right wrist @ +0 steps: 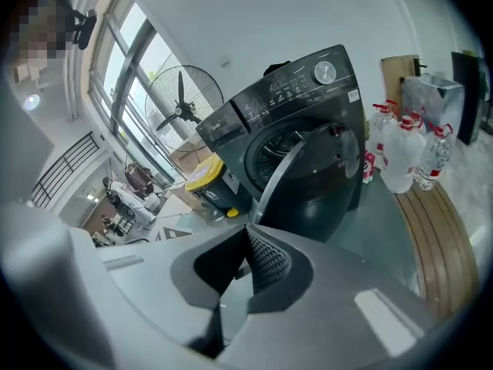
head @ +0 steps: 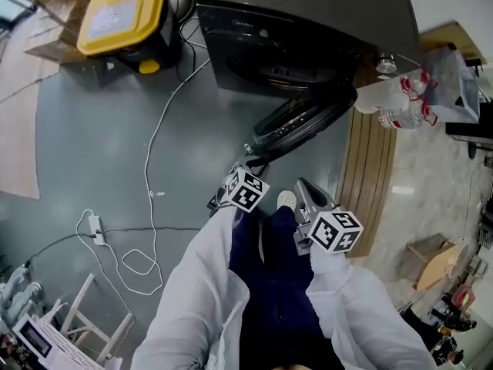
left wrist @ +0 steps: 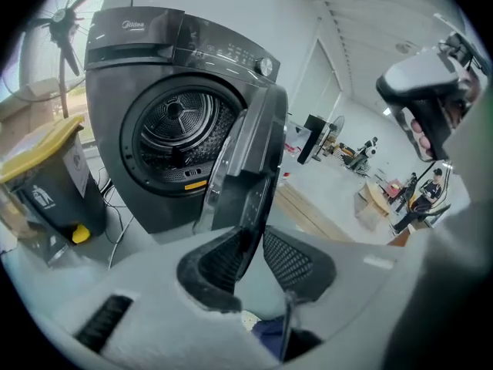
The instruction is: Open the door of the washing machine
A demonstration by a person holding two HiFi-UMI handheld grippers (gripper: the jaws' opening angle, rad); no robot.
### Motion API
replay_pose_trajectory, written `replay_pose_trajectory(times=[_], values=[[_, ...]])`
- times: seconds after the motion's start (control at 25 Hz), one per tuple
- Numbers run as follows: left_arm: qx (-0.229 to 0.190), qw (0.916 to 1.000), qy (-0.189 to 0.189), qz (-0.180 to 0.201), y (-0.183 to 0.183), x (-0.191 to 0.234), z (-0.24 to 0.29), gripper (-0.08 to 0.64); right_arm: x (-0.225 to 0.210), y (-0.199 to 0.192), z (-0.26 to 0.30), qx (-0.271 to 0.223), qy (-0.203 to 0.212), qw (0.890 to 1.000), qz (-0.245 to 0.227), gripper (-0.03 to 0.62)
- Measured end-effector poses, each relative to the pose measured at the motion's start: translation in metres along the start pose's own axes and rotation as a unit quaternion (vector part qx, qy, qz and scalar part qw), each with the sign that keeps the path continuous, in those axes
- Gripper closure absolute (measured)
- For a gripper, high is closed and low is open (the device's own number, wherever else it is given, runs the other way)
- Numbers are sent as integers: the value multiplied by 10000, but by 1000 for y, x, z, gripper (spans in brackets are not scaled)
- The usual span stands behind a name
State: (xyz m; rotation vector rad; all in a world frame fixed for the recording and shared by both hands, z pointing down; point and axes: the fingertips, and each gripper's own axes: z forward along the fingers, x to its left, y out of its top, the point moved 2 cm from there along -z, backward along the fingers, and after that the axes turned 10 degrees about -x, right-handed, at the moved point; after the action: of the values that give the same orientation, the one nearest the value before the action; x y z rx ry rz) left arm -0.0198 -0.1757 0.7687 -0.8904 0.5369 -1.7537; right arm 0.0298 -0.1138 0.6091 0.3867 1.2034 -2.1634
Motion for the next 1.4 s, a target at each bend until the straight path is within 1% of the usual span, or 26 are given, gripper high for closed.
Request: replay_pose_trajectory(times=[0.08,0.28,0.6,0.84,1.0,1.24,1.4], values=[[16,10000,41,-36,-3,-12,1,476,-5,-4,-7,7,20,10000,58,586],[11,9995,230,-211,-8,-36,7,477,-20,-7,-21,66,185,9998,7,584],[-176,9968,602,-504,-19,-80,18,478,-54,-9,-57,229,450,9983,-281,584],[-273,9953,722,-587,-24,-122,29,479,-80,-13,-87,307,620,9967,-433,584],[-217,9952,729,-612,-26,-152,39,480,-99,-15,-106,338,661,9960,-492,584],[-159,9966,576,-558,-27,-190,56,480,-126,-13,-127,267,579,9969,-465,584],[-178,9960,570,-669,-26,-212,69,480,-144,-11,-138,194,499,9977,-411,584]])
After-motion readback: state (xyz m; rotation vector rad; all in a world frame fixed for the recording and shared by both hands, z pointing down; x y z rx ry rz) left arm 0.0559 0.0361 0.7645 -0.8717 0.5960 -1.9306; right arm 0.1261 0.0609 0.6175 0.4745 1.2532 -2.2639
